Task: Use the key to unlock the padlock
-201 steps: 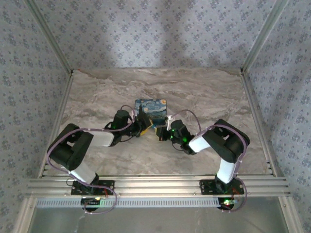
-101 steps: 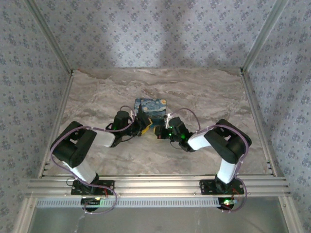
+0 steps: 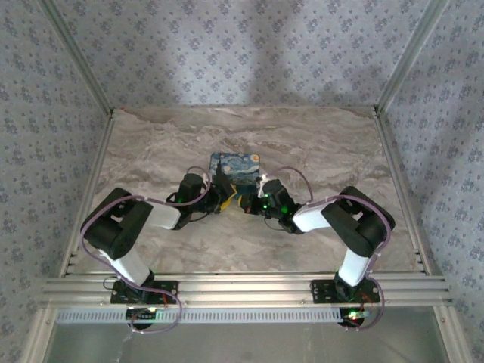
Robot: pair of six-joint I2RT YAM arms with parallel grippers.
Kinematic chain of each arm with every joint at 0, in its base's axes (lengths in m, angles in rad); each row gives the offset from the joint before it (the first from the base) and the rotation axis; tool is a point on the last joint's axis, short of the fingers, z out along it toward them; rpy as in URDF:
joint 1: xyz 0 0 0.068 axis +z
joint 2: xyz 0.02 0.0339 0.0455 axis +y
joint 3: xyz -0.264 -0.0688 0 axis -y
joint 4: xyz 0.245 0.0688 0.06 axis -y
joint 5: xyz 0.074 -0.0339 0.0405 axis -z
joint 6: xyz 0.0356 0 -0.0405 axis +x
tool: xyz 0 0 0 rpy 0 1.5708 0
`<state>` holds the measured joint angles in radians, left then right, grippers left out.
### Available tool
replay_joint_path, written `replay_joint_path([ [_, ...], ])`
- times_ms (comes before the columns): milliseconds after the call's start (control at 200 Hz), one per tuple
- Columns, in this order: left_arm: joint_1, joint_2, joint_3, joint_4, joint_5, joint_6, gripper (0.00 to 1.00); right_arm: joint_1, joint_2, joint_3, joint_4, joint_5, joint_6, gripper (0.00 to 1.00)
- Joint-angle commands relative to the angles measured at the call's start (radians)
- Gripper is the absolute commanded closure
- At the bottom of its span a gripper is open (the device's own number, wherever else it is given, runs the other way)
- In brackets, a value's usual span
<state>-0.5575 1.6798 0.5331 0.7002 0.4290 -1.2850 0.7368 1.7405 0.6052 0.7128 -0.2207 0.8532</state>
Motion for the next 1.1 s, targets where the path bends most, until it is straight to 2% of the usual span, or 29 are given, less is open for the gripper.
replay_joint_path([
  [0, -0.012, 0.017, 0.004, 0.003, -0.002, -0.007, 0.50, -0.005, -0.032, 0.027, 0.008, -0.027, 0.043, 1.00],
  [330, -0.027, 0.036, 0.027, 0.013, -0.012, -0.019, 0.56, -0.011, -0.035, 0.041, -0.002, -0.053, 0.098, 1.00],
  [730, -0.039, 0.070, 0.047, 0.046, -0.016, -0.051, 0.68, -0.010, -0.034, 0.058, 0.002, -0.082, 0.093, 1.00],
  [919, -0.042, 0.075, 0.047, 0.059, -0.019, -0.059, 0.81, -0.014, -0.036, 0.057, 0.011, -0.091, 0.092, 1.00],
  [1004, -0.042, 0.074, 0.046, 0.061, -0.022, -0.060, 0.85, -0.017, -0.038, 0.052, 0.019, -0.094, 0.092, 0.97],
  [1094, -0.043, 0.070, 0.048, 0.059, -0.024, -0.060, 0.89, -0.027, -0.051, 0.038, 0.016, -0.095, 0.086, 0.89],
])
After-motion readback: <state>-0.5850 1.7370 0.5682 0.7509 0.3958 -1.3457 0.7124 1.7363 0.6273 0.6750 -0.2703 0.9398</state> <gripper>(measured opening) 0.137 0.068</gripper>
